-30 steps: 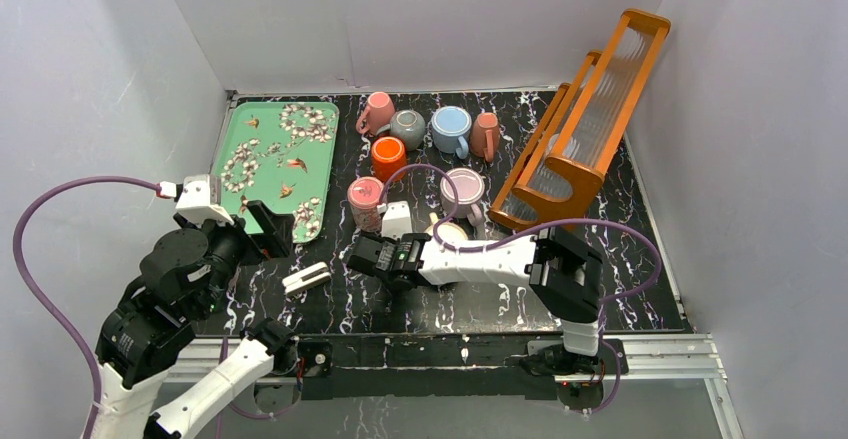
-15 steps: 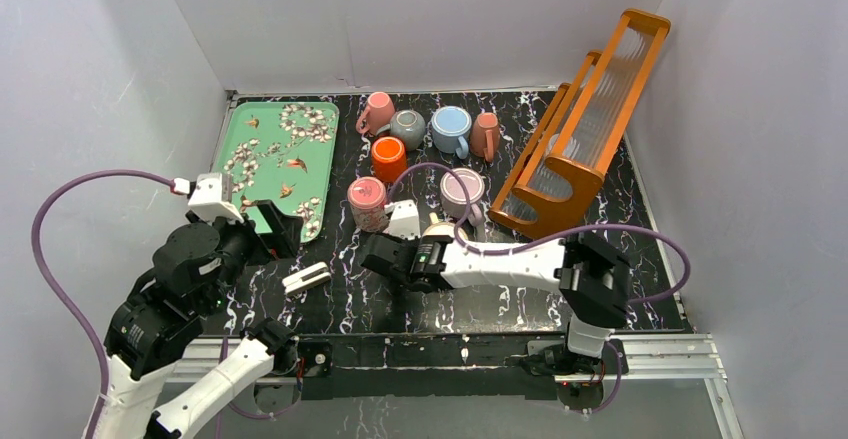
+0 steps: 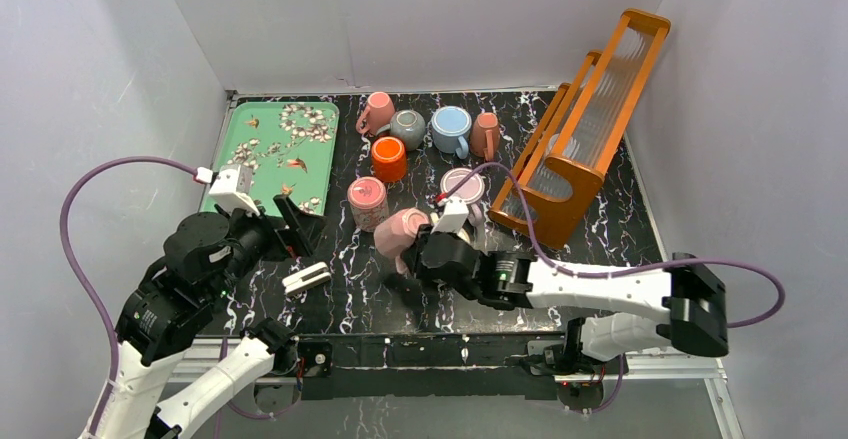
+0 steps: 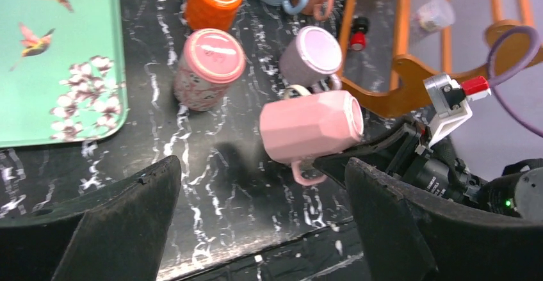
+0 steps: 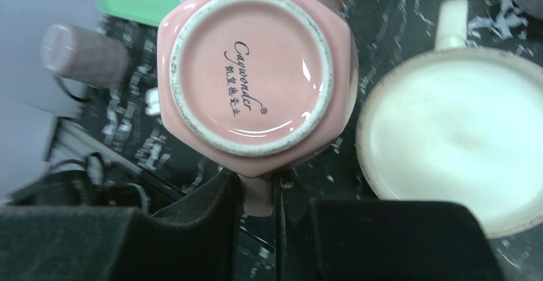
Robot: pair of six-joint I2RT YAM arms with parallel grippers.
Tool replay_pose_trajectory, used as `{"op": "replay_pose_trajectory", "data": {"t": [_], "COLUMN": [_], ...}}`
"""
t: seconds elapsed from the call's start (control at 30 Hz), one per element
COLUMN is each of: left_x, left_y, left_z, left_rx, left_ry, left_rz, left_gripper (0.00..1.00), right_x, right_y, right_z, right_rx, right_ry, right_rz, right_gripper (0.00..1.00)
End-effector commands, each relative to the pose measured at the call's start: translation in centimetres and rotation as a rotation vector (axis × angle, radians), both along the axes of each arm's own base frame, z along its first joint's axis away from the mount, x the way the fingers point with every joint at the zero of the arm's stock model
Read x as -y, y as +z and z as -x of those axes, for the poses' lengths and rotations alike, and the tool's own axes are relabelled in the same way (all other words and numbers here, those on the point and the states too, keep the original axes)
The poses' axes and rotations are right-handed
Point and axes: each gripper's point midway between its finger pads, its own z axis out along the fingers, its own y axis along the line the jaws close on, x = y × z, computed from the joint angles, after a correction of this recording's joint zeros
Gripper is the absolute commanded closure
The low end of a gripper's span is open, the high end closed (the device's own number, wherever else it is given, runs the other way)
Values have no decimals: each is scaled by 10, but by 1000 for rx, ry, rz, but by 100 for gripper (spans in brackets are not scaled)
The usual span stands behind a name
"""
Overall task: Turn the mug right side up
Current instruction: Turn over the cup at the center of the board.
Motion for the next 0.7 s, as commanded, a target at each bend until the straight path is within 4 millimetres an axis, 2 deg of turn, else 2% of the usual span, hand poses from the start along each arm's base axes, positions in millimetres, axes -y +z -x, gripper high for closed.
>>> {"op": "replay_pose_trajectory", "data": {"t": [0.0, 0.2, 0.33, 0.47, 0.67], "left_x": [25, 54, 65, 78, 100], "left_y": [23, 34, 35, 46, 65], "left_z": [8, 17, 19, 23, 32], "left_rx": [27, 0, -14, -14, 3], "left_ry": [-99, -209, -246, -304, -438], "left_rz": [152, 299, 367, 464, 563], "left_gripper": [4, 6, 10, 13, 17], "right_x": [-22, -14, -1, 10, 12], "right_y": [131, 189, 230, 269, 300], "right_z": [-12, -1, 9, 24, 42], "right_rx": [171, 217, 288, 339, 371], "right_ry": [-27, 32, 82, 151, 244], "right_rz": [-481, -647, -798, -955, -1075], "right_gripper": [99, 99, 99, 99, 99]}}
